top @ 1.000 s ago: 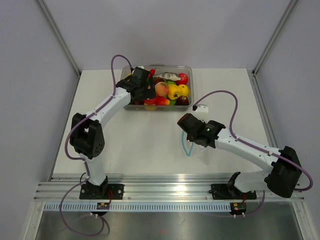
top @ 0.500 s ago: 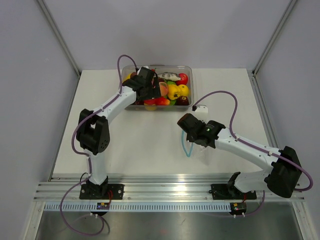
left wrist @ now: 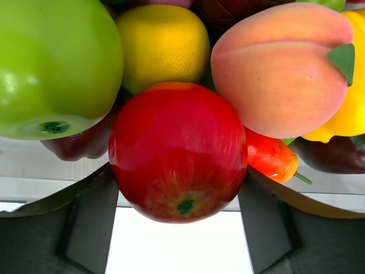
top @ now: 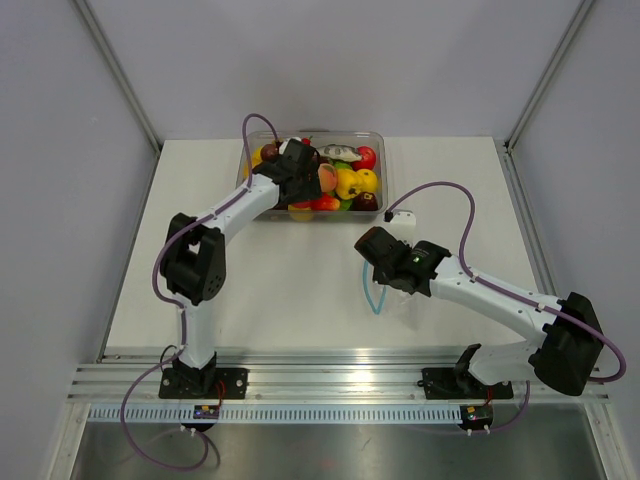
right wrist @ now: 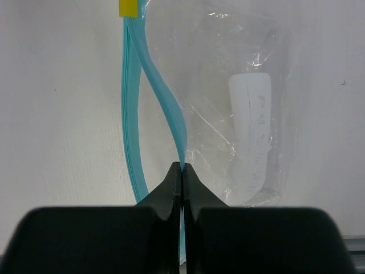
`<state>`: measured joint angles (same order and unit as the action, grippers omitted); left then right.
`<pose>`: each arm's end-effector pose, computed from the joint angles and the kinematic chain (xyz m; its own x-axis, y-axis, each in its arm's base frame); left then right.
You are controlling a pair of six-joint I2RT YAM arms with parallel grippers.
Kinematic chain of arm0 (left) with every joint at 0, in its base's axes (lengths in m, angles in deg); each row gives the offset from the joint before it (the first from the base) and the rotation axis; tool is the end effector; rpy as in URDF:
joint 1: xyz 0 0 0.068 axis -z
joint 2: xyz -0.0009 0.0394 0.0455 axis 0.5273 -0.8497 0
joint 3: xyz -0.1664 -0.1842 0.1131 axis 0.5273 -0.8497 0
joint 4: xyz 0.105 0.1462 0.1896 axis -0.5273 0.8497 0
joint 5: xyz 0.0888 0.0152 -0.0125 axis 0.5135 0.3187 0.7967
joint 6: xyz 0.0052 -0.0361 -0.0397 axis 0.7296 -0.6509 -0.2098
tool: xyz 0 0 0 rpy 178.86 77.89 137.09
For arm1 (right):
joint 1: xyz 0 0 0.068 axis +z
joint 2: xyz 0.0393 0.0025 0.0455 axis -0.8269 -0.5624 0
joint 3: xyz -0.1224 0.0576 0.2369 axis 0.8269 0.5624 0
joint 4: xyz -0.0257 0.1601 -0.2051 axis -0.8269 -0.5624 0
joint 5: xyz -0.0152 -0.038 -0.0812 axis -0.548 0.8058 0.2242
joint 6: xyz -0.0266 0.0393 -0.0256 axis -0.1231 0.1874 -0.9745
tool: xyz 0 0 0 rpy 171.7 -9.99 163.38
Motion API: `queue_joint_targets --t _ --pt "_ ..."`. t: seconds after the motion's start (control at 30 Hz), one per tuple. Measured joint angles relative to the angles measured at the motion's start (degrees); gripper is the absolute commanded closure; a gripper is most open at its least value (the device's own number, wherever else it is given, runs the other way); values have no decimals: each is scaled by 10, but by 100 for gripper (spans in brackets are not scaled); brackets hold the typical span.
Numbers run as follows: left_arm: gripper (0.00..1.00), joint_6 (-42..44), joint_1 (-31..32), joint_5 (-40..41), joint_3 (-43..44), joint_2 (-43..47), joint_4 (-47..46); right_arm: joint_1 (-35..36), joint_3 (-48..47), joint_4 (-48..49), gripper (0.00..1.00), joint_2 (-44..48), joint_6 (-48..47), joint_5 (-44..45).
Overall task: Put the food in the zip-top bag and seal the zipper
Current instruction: Pick up the fake fruit from the bin.
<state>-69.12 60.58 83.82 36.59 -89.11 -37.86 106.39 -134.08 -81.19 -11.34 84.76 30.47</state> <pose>0.3971 -0.2079 0.2518 -0.7593 -0.1930 -0.6214 -0.1010 0.9784 -0.1804 0.1754 0.1852 0.2641 -0.7570 0.0623 -0.6505 0.0475 0.9981 0.0403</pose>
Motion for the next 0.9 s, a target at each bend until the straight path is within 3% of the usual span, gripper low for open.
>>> queue_joint_targets --t 0.33,0.6,0.9 --pt "49 7 9 14 -32 29 -14 0 0 0 100 0 0 0" --pt "66 34 10 -9 -83 125 -44 0 0 13 100 0 -3 -10" --pt "67 55 16 -116 -183 243 -74 0 -6 32 100 -10 -17 -14"
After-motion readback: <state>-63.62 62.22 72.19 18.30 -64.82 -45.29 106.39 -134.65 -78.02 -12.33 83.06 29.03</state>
